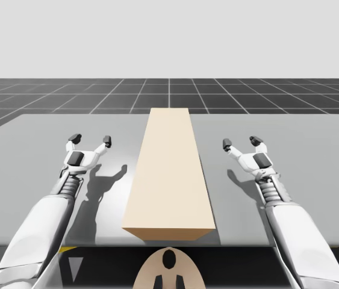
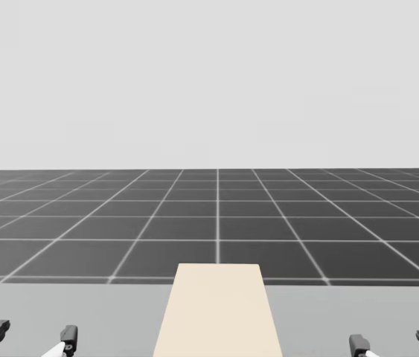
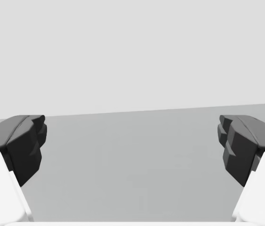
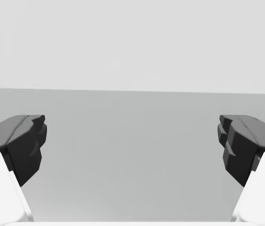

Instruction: Retrieve the object from inside the box.

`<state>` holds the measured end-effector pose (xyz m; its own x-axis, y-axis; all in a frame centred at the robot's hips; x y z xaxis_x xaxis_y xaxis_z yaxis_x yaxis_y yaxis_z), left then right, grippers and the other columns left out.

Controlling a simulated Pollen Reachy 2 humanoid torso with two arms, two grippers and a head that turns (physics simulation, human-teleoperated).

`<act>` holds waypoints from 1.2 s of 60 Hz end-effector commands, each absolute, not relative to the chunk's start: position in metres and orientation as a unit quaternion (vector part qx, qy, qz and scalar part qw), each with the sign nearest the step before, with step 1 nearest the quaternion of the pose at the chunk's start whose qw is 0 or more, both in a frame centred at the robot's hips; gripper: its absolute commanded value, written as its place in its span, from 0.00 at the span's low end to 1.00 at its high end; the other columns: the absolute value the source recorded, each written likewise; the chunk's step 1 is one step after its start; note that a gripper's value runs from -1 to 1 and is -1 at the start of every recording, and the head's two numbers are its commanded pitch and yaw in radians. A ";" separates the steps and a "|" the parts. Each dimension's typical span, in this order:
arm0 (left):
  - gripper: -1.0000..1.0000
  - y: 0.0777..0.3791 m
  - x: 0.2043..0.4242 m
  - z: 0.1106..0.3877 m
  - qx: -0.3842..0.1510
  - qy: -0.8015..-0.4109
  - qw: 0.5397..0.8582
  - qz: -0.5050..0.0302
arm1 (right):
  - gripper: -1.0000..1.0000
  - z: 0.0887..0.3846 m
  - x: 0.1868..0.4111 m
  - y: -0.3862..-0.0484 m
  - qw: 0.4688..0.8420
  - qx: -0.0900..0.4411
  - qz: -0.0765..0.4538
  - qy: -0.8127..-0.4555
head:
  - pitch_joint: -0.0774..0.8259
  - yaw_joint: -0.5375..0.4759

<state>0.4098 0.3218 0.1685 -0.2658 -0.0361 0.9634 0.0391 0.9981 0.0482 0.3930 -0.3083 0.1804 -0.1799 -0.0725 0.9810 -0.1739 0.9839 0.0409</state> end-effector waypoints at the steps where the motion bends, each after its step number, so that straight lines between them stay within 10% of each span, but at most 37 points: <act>1: 0.00 0.322 0.410 0.168 -0.001 -0.794 0.607 -0.032 | 0.00 0.180 0.390 -0.308 0.640 0.075 0.040 -0.764 | 0.09 0.56; 22: 0.00 0.321 0.406 0.153 -0.054 -0.737 0.658 -0.144 | 0.00 0.166 0.391 -0.301 0.642 0.098 0.136 -0.749 | 0.09 0.55; 46: 0.00 0.294 0.367 0.145 -0.201 -0.693 0.597 -0.351 | 0.00 0.164 0.365 -0.279 0.569 0.272 0.282 -0.723 | 0.08 0.55; 72: 0.00 0.280 0.362 0.137 -0.202 -0.669 0.594 -0.398 | 0.00 0.148 0.356 -0.256 0.524 0.320 0.351 -0.707 | 0.10 0.54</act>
